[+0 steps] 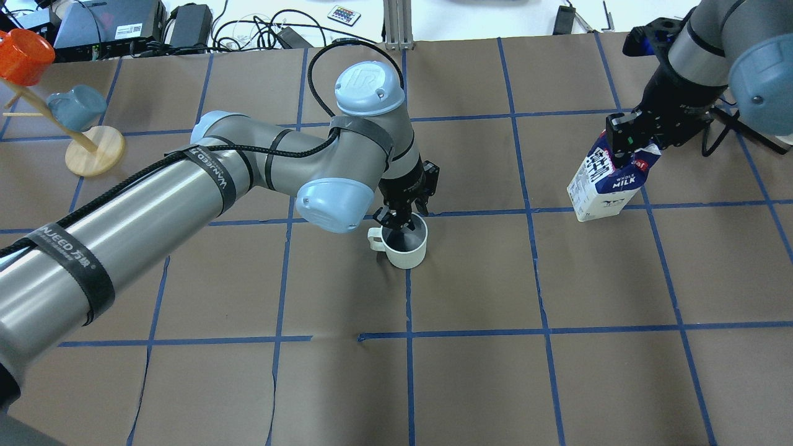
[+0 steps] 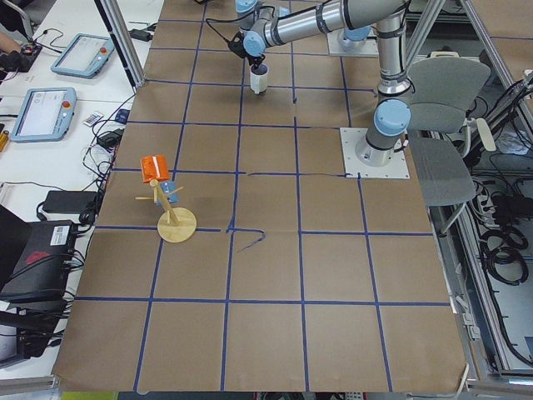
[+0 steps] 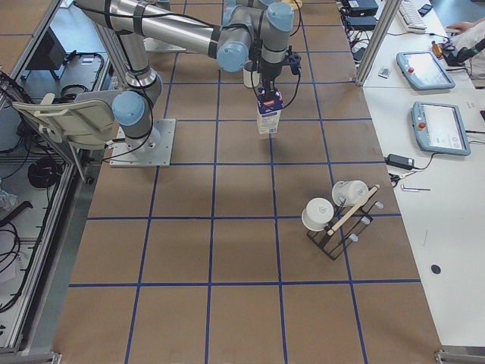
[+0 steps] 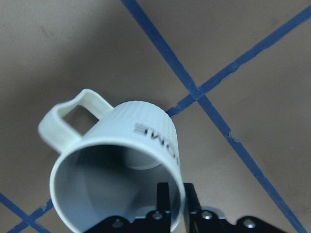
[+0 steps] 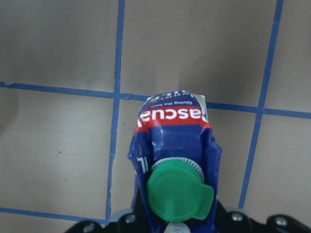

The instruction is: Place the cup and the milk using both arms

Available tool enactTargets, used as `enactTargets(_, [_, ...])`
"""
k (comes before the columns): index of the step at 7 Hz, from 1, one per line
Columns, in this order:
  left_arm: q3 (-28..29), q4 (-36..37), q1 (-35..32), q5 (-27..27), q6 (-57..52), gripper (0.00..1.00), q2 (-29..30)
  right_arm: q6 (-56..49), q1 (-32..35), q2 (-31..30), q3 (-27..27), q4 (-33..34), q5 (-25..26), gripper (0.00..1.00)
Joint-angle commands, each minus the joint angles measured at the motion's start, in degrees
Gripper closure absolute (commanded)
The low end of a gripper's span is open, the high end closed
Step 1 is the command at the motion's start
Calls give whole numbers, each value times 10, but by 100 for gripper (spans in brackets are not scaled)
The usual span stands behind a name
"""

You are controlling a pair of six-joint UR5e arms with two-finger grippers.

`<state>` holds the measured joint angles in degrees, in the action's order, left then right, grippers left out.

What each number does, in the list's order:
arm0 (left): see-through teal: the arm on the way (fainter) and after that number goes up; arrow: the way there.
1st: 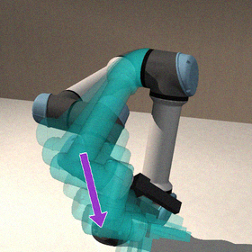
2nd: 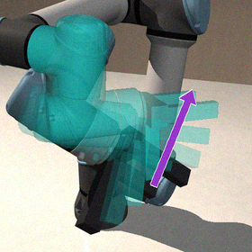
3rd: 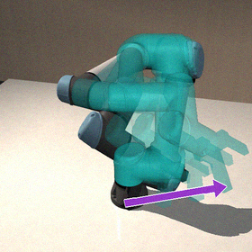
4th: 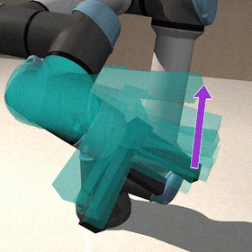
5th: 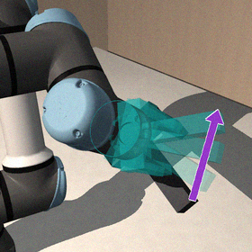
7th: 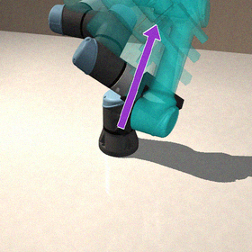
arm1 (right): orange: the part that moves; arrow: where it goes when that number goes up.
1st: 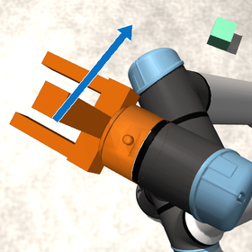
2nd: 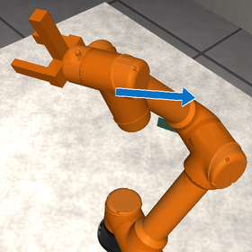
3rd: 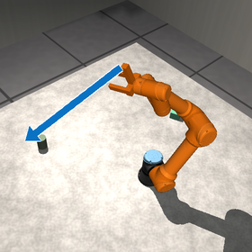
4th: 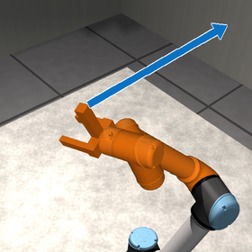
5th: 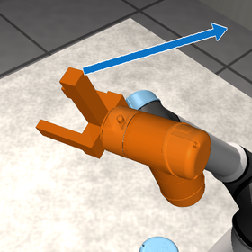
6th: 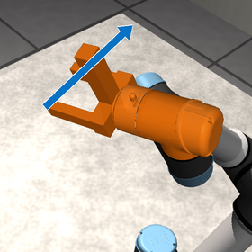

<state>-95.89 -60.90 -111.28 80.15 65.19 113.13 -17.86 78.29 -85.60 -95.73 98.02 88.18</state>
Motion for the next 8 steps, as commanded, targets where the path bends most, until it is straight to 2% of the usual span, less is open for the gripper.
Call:
enactTargets(1, [4, -34, 37, 14, -124, 0, -41, 26, 7, 30, 54, -15, -35, 56])
enactTargets(2, [12, -105, 74, 58, -295, 0, -82, 74, 47, 45, 79, -17, -33, 56])
enactTargets(3, [19, -179, 113, 64, -396, 0, -120, 142, 100, 47, 75, -16, -30, 56])
enactTargets(4, [19, -256, 140, 107, -487, 0, -168, 229, 141, 50, 70, -10, -35, 57])
enactTargets(5, [19, -310, 155, 159, -573, 0, -218, 272, 186, 50, 56, -9, -31, 57])
enactTargets(6, [23, -322, 167, 156, -600, 0, -245, 334, 217, 50, 39, 30, -34, 57])
enactTargets(8, [72, -344, 162, 108, -611, 0, -263, 374, 263, 59, 13, 101, -31, 57])
